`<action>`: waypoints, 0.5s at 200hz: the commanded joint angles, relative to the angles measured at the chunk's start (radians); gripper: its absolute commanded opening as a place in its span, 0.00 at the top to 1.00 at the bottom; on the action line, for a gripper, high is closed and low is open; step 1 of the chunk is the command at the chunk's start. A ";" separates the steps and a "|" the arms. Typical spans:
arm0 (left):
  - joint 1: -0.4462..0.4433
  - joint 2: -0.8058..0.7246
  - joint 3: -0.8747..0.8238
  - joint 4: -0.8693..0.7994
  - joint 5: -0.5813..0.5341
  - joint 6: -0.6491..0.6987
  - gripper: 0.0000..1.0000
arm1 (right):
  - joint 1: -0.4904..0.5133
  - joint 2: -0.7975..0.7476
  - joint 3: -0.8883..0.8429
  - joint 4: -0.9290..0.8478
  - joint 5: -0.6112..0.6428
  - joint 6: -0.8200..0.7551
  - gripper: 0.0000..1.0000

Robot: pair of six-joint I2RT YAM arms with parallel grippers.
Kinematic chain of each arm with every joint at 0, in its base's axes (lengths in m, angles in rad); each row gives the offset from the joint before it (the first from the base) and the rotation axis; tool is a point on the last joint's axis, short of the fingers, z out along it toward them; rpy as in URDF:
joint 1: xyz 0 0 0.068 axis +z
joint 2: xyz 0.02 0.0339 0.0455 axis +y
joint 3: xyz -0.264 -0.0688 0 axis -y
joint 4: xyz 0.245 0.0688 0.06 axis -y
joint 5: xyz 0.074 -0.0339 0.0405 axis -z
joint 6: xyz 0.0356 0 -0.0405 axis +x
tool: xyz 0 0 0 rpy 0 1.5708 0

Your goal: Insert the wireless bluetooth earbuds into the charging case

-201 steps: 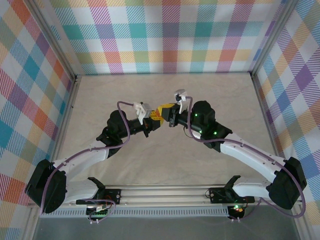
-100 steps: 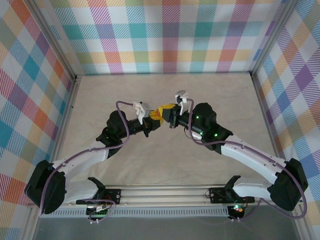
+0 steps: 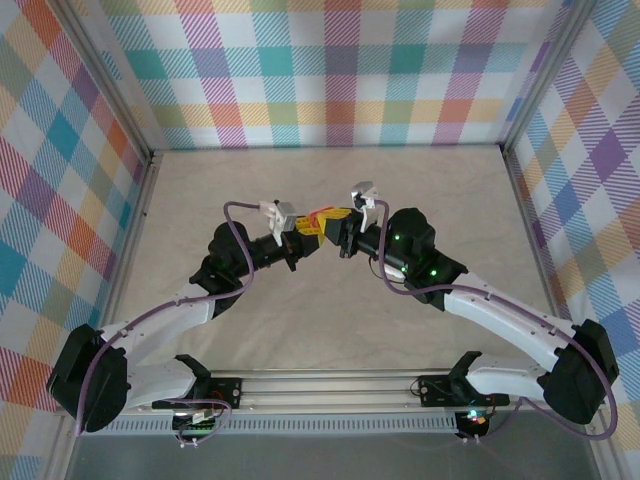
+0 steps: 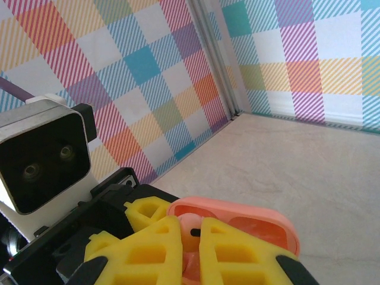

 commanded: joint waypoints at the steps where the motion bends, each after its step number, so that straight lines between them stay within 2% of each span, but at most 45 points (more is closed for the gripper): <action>1: -0.006 -0.037 0.016 0.087 -0.002 -0.008 1.00 | 0.008 -0.003 -0.024 0.009 0.005 -0.011 0.89; 51: -0.011 -0.045 0.016 0.088 0.011 -0.001 1.00 | 0.017 0.006 -0.030 0.025 0.077 0.013 0.90; 100: -0.025 -0.061 0.007 0.066 -0.001 0.064 1.00 | 0.045 0.005 -0.039 0.010 0.155 -0.013 0.90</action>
